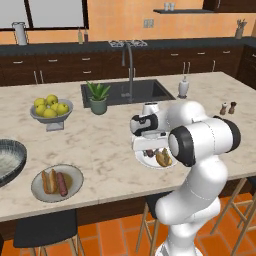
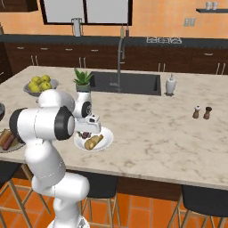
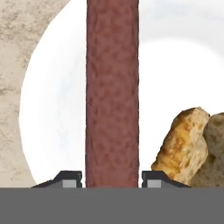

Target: Place one bun and one sausage from the bowl on each plate.

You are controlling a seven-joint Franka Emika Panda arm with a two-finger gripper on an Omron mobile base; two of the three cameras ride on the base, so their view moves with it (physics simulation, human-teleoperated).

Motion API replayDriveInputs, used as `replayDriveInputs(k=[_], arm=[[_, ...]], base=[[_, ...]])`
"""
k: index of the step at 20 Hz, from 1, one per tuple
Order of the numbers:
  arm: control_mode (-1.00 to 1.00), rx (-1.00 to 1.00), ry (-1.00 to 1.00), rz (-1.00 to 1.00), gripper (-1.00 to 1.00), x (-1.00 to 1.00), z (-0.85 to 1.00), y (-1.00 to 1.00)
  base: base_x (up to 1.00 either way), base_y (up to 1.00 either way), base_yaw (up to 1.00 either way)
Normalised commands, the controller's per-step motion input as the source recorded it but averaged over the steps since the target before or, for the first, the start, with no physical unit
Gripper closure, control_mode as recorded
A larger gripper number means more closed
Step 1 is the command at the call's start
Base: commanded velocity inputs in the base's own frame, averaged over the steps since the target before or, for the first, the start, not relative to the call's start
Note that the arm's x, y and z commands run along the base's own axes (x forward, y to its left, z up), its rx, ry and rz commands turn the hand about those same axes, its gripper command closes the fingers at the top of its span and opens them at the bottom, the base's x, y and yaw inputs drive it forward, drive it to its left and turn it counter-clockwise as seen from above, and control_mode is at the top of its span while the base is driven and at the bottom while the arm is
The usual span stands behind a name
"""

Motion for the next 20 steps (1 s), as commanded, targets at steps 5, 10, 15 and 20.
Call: replayDriveInputs(k=[5,10,15,20], arm=[[-1.00,0.00,0.00,-0.01,-1.00,-0.05,0.01,0.00],[-1.00,0.00,-0.01,-0.04,-1.00,-0.42,0.70,0.02],[-1.00,0.02,-0.06,-0.08,-1.00,-0.83,0.57,0.01],[-1.00,0.00,0.00,-0.06,-1.00,-1.00,0.12,0.00]], base=[[0.00,0.00,0.00],[0.00,0.00,0.00],[0.00,0.00,0.00],[0.00,0.00,0.00]])
